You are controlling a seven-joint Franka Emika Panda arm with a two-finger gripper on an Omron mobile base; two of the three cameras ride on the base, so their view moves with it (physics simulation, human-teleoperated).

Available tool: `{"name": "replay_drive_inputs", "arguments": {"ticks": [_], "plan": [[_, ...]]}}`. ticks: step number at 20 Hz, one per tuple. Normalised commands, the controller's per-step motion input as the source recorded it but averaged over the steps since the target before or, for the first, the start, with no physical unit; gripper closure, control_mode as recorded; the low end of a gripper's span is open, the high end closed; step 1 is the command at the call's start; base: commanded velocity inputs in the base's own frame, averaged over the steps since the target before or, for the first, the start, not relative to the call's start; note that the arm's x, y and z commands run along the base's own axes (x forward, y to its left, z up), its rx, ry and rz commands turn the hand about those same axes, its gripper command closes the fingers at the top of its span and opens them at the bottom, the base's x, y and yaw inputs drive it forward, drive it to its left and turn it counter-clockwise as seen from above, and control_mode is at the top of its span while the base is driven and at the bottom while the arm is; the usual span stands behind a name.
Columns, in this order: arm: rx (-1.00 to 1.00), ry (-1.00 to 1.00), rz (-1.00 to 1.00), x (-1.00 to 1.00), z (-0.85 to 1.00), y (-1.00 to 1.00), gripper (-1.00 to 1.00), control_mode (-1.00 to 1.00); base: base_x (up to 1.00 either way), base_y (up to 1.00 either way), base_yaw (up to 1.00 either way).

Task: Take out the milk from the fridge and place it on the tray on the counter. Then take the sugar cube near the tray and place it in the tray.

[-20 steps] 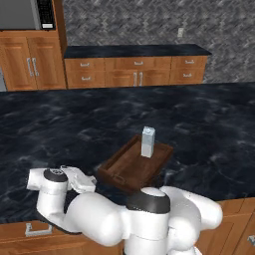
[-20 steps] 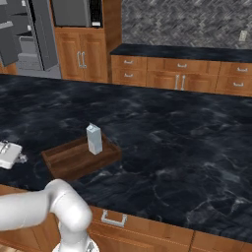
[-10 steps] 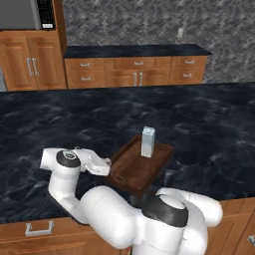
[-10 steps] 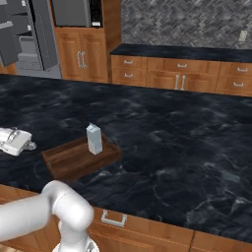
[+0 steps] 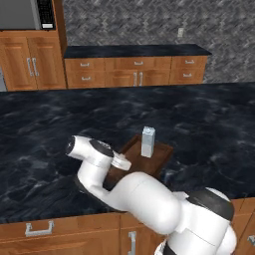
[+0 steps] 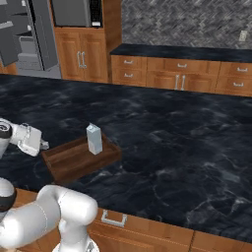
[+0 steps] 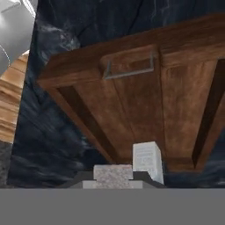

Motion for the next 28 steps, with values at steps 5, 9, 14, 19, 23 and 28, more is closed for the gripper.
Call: {"name": "replay_drive_inputs", "arguments": {"ticks": [5,9,14,19,23,28], "plan": [[0.13,0.0,0.18,0.2,-0.15,-0.25,1.0,-1.0,0.0,0.0,0.0],[0.01,0.0,0.14,0.32,-0.33,-0.24,1.0,-1.0,0.0,0.0,0.0],[0.07,0.02,0.12,0.21,-0.35,-0.13,1.0,-1.0,0.0,0.0,0.0],[0.09,0.06,0.06,0.17,-0.27,0.0,1.0,-1.0,0.0,0.0,0.0],[0.06,0.0,0.06,0.1,-0.3,0.0,1.0,-1.0,0.0,0.0,0.0],[0.05,0.03,0.05,0.09,-0.38,0.0,1.0,-1.0,0.0,0.0,0.0]]}}
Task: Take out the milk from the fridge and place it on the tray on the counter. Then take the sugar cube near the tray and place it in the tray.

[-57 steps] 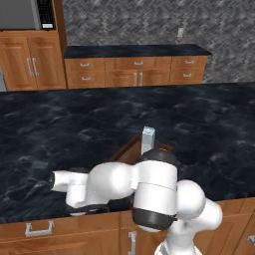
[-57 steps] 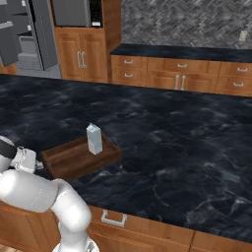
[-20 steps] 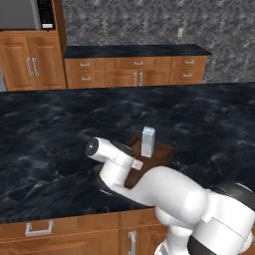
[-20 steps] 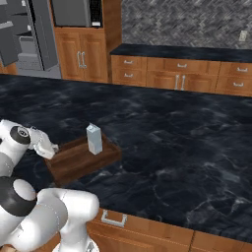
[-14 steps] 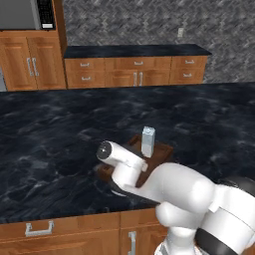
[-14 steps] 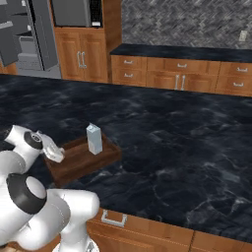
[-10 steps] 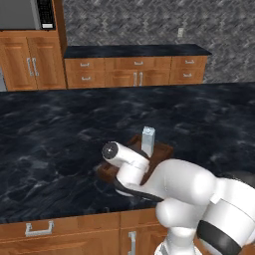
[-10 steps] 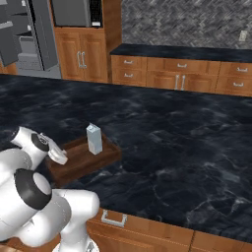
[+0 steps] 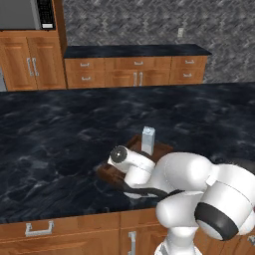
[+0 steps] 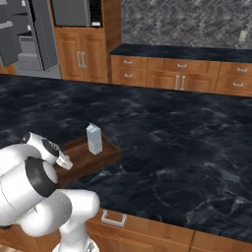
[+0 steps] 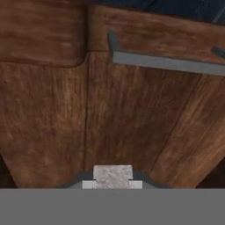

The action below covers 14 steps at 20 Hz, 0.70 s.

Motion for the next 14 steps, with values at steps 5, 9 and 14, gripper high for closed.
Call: {"name": "replay_drive_inputs", "arguments": {"ticks": [5,9,14], "plan": [[0.08,0.06,0.03,0.12,-0.42,0.0,1.0,-1.0,0.0,0.0,0.0],[0.07,0.06,0.02,0.13,-0.39,0.03,-1.0,-1.0,0.0,0.0,0.0],[0.02,-0.01,0.01,0.04,-0.12,0.04,-1.0,-1.0,0.0,0.0,0.0]]}}
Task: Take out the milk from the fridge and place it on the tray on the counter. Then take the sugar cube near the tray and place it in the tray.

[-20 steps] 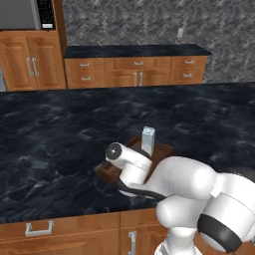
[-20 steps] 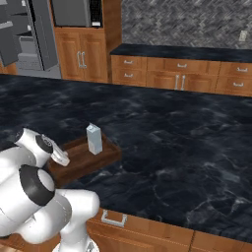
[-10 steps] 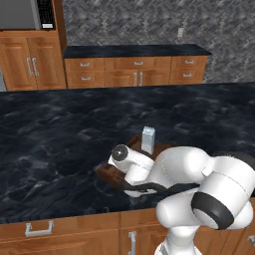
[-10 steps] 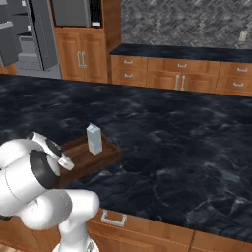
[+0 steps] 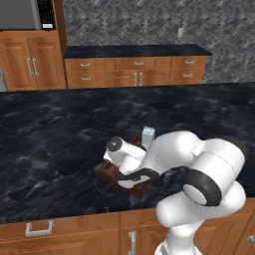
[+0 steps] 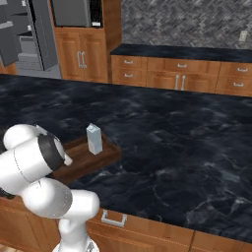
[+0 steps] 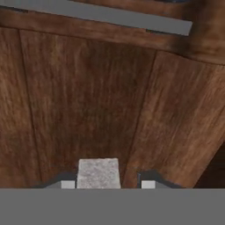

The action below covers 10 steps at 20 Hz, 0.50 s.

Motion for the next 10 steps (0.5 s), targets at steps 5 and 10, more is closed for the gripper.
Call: {"name": "replay_drive_inputs", "arguments": {"ticks": [5,10], "plan": [[0.0,-0.13,0.0,0.0,0.15,0.0,-1.0,-1.0,0.0,0.0,0.0],[0.0,-0.08,0.0,-0.24,0.69,0.0,-1.0,-1.0,0.0,0.0,0.0]]}}
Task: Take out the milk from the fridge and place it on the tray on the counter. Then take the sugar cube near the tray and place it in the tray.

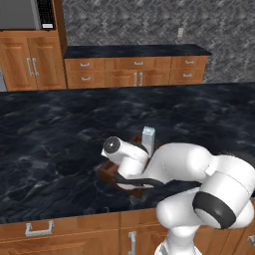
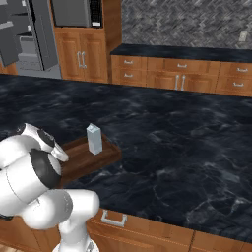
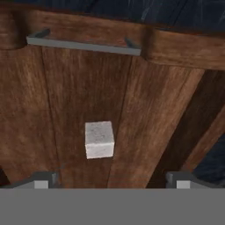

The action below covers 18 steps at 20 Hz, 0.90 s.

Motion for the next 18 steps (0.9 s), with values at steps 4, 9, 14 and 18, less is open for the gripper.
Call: {"name": "replay_drive_inputs", "arguments": {"ticks": [4,9,14,18], "plan": [[0.0,0.0,0.0,-0.53,1.0,0.0,-1.0,-1.0,0.0,0.0,0.0],[0.0,-0.02,0.03,-0.71,1.0,-0.1,-1.0,-1.0,0.0,0.0,0.0],[0.0,-0.05,0.07,-0.91,1.0,-0.35,-1.0,-1.0,0.0,0.0,0.0],[0.0,-0.06,0.11,-0.88,1.0,-0.53,-1.0,-1.0,0.0,0.0,0.0]]}}
